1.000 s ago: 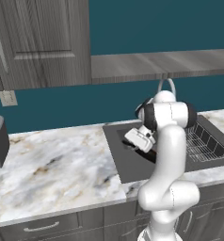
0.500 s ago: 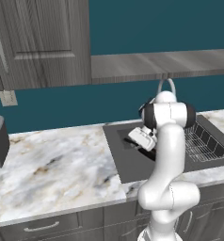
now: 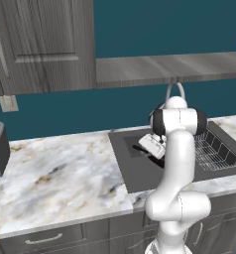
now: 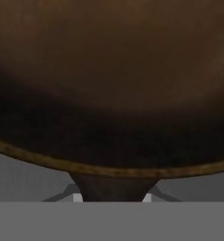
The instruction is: Pick the cup and pan and place them in the sink. Then turn on the water.
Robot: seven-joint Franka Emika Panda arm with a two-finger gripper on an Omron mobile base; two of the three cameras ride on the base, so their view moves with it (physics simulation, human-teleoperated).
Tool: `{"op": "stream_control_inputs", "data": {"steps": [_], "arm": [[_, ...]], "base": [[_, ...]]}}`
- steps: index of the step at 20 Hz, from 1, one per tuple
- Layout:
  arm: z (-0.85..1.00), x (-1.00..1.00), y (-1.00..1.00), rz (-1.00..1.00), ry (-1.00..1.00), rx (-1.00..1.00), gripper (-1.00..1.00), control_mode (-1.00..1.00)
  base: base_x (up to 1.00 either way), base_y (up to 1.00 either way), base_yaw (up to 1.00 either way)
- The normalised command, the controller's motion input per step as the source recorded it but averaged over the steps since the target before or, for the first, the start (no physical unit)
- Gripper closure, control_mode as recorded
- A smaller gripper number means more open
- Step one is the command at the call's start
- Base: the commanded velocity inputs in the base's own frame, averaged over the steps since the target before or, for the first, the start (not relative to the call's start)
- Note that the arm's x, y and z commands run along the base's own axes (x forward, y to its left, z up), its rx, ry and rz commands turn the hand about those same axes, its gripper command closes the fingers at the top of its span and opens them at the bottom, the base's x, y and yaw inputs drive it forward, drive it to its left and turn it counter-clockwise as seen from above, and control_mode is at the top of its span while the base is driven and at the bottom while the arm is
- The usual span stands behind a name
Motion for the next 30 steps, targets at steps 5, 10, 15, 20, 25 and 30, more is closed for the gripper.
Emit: {"op": "stream_control_inputs", "data": {"steps": [5, 10, 15, 20, 25, 30], "arm": [[-0.27, 0.28, -0.27, -0.05, 0.00, -0.03, 1.00, -1.00], [-0.20, 0.21, -0.54, -0.07, 0.00, -0.01, 1.00, -1.00], [-0.13, 0.10, -0.29, -0.10, 0.00, -0.10, 1.00, -1.00], [-0.55, 0.42, -0.14, -0.06, 0.09, -0.07, 1.00, -1.00], [-0.62, 0.49, 0.00, -0.03, 0.08, -0.07, 1.00, -1.00], [-0.52, 0.20, 0.00, -0.01, 0.00, -0.07, 1.00, -1.00]], "base": [[0.00, 0.00, 0.00], [0.00, 0.00, 0.00], [0.00, 0.00, 0.00], [0.00, 0.00, 0.00], [0.00, 0.00, 0.00], [0.00, 0.00, 0.00]]}}
